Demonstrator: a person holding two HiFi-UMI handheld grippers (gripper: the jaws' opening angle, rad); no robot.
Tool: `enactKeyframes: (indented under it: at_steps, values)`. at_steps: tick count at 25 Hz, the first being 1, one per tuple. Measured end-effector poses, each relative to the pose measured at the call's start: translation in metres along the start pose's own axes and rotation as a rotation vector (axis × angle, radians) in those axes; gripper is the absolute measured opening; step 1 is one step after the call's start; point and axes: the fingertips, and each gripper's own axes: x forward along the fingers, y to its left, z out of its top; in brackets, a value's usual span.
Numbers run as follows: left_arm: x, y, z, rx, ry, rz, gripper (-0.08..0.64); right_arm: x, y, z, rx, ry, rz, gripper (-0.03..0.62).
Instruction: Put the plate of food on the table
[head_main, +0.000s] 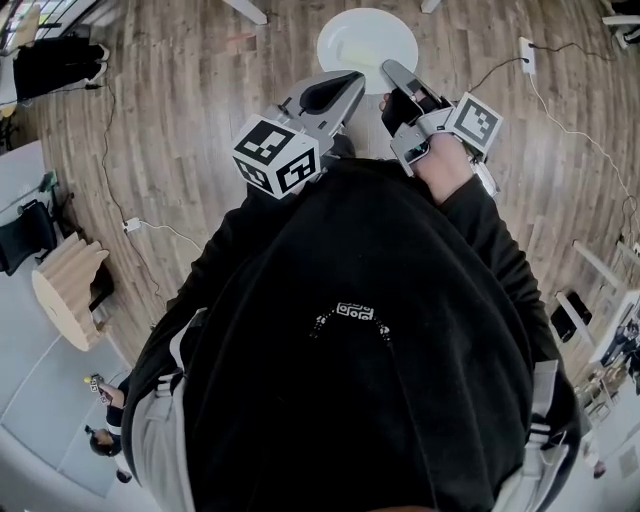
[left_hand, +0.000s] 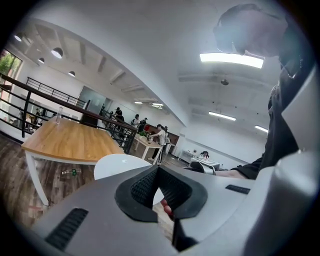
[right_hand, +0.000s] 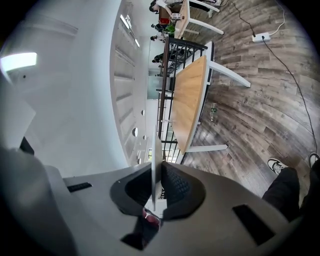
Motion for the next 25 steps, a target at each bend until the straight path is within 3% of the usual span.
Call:
enactKeyframes:
  at_steps: [3, 9, 17, 25]
  values:
    - [0.004, 0.042, 0.018, 0.003, 0.008, 0.002, 0.006, 0.042, -0.002, 0.007, 0.0, 0.002, -0.009, 0.034]
    - [0.025, 0.08, 0.036, -0.007, 0.023, -0.036, 0.006, 0.088, -0.003, 0.025, 0.056, -0.006, -0.03, 0.034]
    - [0.03, 0.132, 0.063, -0.013, 0.018, -0.066, 0.006, 0.14, 0.003, 0.042, 0.039, -0.025, -0.055, 0.034]
    - [0.018, 0.179, 0.083, 0.004, -0.012, -0.08, 0.006, 0.196, 0.012, 0.035, -0.001, -0.001, -0.052, 0.034]
